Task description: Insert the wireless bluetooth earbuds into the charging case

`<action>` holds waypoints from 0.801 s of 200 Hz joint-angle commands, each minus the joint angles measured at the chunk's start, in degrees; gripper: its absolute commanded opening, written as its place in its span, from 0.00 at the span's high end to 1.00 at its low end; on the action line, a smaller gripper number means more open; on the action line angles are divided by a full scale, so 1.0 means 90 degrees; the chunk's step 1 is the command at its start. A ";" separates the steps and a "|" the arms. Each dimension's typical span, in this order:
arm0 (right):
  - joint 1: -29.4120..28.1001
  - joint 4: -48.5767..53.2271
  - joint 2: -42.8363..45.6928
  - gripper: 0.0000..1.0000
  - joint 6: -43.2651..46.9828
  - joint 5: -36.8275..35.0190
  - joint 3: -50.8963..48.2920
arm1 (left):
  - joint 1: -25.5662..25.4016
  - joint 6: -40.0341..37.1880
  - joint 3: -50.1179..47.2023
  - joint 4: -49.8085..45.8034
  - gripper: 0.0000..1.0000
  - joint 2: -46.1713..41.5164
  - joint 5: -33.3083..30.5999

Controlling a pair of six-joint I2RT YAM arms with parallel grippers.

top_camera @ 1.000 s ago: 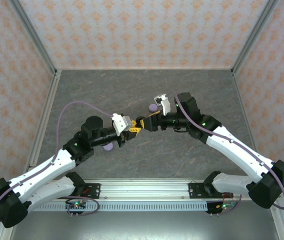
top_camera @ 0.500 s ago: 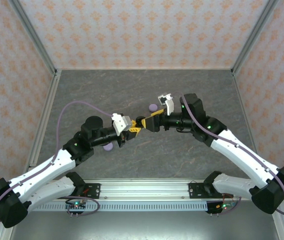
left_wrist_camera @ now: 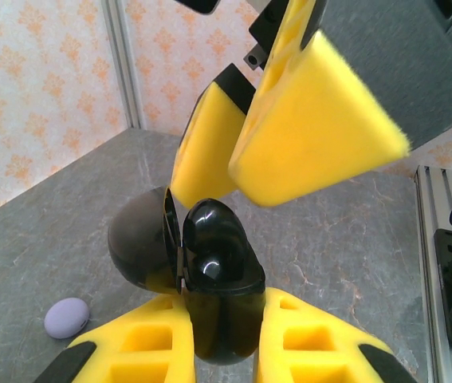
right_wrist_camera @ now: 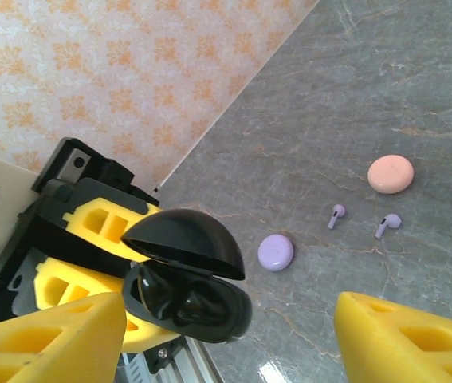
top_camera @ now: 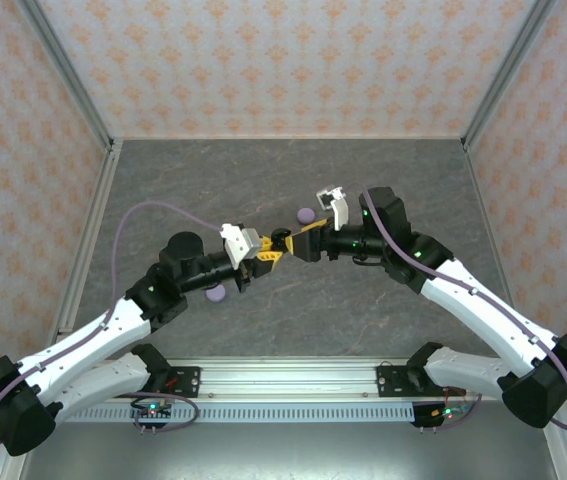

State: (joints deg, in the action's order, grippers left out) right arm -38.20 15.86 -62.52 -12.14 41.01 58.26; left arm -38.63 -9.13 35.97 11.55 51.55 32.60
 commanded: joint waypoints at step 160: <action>0.0034 -0.0149 -0.0241 0.32 -0.0006 -0.0275 0.0226 | -0.0052 0.0047 0.0030 0.0280 1.00 -0.0034 0.0147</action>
State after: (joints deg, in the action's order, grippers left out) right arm -38.20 16.25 -64.07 -12.16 38.54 58.50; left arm -38.63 -9.04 35.97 11.75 51.55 32.60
